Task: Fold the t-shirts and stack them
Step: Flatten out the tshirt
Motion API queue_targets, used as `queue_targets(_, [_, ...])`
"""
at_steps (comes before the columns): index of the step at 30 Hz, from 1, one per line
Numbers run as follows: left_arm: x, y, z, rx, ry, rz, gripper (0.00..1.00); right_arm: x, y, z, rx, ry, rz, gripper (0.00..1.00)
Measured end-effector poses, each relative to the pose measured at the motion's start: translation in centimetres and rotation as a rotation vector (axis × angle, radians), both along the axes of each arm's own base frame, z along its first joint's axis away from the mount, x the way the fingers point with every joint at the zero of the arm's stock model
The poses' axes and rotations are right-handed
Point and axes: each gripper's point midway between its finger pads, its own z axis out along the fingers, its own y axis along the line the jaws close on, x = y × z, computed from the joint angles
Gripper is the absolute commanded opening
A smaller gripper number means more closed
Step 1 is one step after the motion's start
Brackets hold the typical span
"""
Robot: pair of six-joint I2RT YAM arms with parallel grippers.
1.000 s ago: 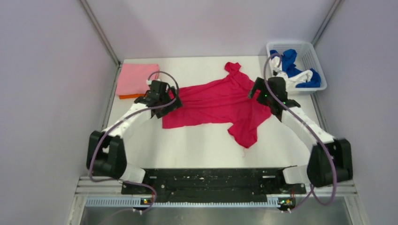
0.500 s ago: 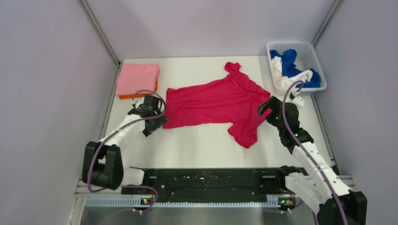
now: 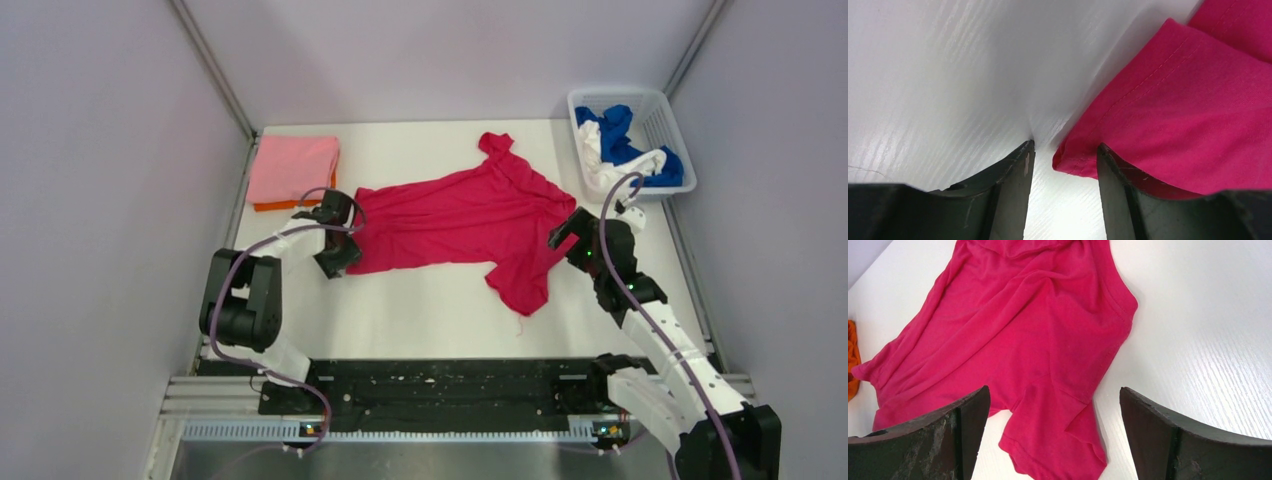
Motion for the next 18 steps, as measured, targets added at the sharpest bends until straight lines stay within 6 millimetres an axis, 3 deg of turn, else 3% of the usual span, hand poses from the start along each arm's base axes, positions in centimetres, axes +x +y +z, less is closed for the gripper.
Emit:
queue_targets(14, [1.2,-0.9,-0.3,-0.001,0.009,-0.022,0.39,-0.2,-0.1,-0.3,-0.004,0.015,0.0,0.99])
queue_targets(18, [1.1,-1.6,-0.3,-0.001,0.009,-0.044,0.22,-0.3,-0.1,-0.4,-0.006,0.02,-0.002,0.99])
